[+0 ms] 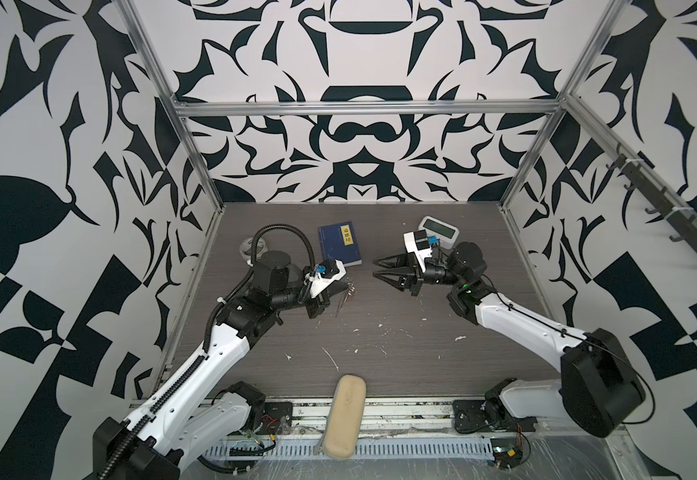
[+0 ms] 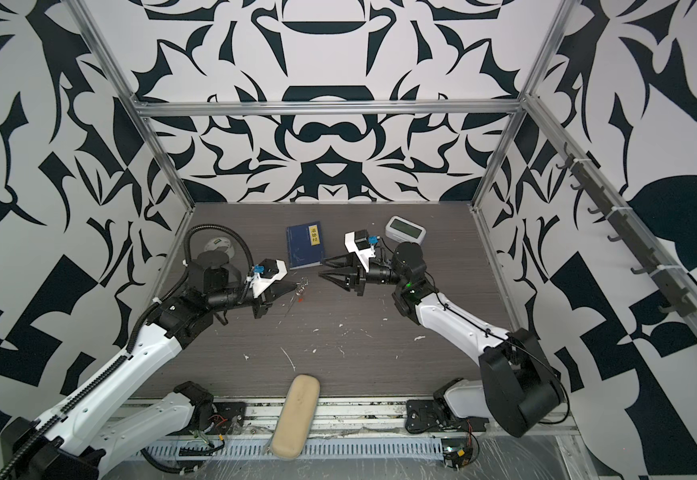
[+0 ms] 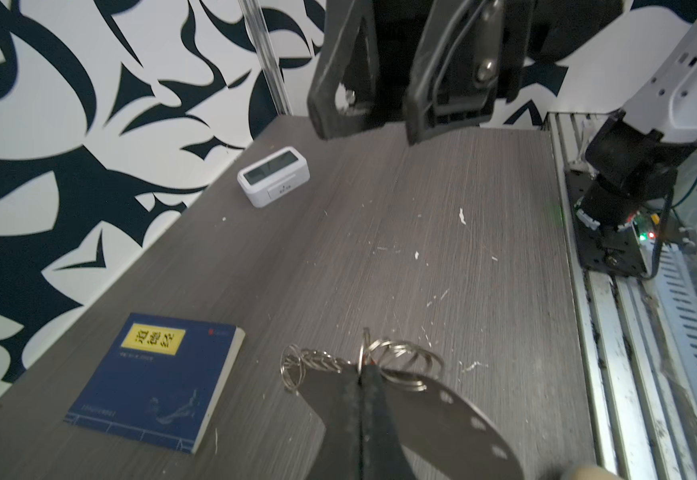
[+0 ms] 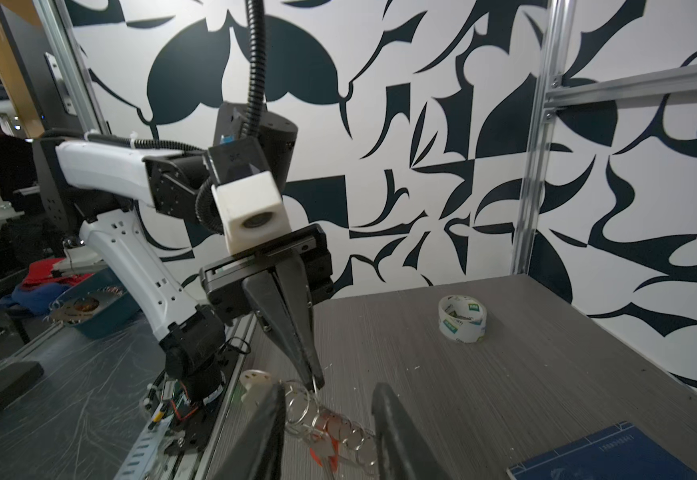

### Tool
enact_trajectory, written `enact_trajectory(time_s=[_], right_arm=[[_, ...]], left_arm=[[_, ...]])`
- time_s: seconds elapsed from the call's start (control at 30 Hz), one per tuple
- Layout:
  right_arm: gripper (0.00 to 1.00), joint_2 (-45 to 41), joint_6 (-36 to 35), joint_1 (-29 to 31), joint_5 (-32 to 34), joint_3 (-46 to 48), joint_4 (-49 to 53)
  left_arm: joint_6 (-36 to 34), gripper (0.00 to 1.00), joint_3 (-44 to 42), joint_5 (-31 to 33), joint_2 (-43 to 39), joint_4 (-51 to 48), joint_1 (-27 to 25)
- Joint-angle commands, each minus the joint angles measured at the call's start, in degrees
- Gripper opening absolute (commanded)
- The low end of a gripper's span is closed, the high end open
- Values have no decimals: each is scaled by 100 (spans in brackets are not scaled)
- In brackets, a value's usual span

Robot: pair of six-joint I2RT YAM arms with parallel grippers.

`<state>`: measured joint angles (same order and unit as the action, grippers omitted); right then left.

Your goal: Remove the keys from the keyring

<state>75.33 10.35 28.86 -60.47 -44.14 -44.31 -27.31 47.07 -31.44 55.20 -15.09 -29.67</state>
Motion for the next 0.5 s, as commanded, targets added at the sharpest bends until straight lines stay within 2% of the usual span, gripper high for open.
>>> enact_trajectory(time_s=[0.0,0.17,0.47], right_arm=[[37,-127,-944,118,-43,-203,1183],[35,9,-968,396,15,-195,1126],[35,467,-853,812,91,-219,767]], left_arm=[[-625,0,230,138,16,-774,-63],[-907,0,297,226,70,-1117,-166],[-1292,0,199,103,-16,-1141,-306]])
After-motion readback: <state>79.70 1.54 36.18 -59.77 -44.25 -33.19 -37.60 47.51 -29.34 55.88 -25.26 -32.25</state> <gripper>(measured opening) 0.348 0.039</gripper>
